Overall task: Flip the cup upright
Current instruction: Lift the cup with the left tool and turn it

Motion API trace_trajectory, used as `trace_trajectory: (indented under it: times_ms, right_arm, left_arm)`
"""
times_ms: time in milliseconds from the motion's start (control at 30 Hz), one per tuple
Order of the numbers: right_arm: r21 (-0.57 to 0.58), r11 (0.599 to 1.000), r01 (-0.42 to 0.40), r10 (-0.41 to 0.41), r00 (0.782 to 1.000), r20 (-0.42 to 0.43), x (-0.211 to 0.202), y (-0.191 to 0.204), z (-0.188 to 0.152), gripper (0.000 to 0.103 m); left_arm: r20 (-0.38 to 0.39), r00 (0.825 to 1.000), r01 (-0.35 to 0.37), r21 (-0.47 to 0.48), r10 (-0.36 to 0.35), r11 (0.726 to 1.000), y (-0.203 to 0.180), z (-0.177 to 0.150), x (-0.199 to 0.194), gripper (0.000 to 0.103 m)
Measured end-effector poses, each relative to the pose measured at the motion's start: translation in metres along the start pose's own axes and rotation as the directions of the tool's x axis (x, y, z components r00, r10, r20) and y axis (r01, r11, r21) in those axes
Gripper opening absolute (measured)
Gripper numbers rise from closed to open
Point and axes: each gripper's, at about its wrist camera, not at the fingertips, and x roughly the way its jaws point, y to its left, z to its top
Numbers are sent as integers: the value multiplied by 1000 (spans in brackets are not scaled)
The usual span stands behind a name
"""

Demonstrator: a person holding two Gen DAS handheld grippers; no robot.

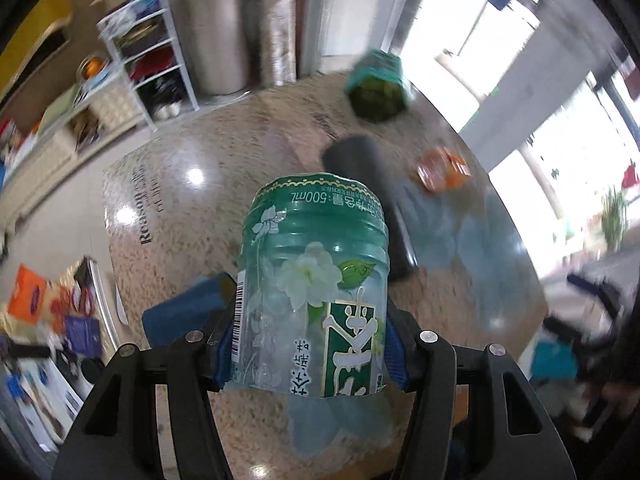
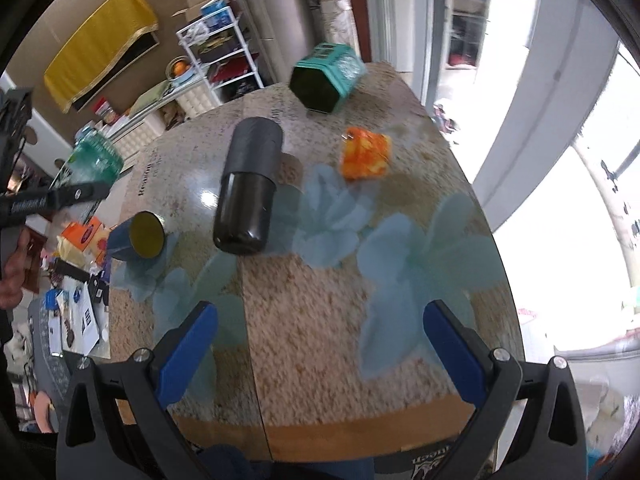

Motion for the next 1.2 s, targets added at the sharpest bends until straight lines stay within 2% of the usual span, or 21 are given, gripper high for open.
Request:
trace_trajectory:
  times_ms: [133, 233, 400, 633, 733, 867, 1000, 1100, 1200]
  right_arm:
    - [43, 999, 24, -24, 1000, -6, -7, -8, -19, 103]
    - [71, 996, 44, -43, 999, -13, -9, -14, -31, 103]
    - [105, 991, 86, -80, 995, -61, 0, -24, -53, 103]
    - [139, 985, 106, -88, 988, -126, 10, -38, -70, 103]
    - [147, 983, 110, -89, 985, -146, 16, -43, -73, 103]
    - [148, 982, 118, -93, 982, -165, 17, -51, -74, 103]
    - [146, 982, 123, -99, 982, -163, 16, -57, -71, 103]
    - [135, 983, 122, -100, 982, -161, 16, -58, -69, 103]
    - [118, 986, 116, -95, 981, -169, 18, -55, -71, 103]
  left_arm:
    - [-10, 1000, 12, 119, -11, 993, -33, -28, 9, 62]
    - [-51, 999, 16, 172, -7, 985, -52, -48, 26, 62]
    - [-90, 995, 60, 223, -41, 973, -70, -68, 61, 62]
    - [-144, 986, 129, 329, -85, 935, -96, -96, 108, 62]
    - [-155, 984, 144, 364, -92, 920, -105, -103, 120, 62]
    - [-175, 983, 122, 397, -55, 910, -113, -104, 133, 63]
    - [-187, 981, 132, 417, -57, 899, -120, -102, 140, 63]
    - [-191, 981, 103, 444, -18, 890, -126, -104, 149, 65]
    - [-198, 980, 103, 452, -12, 886, -128, -105, 154, 69]
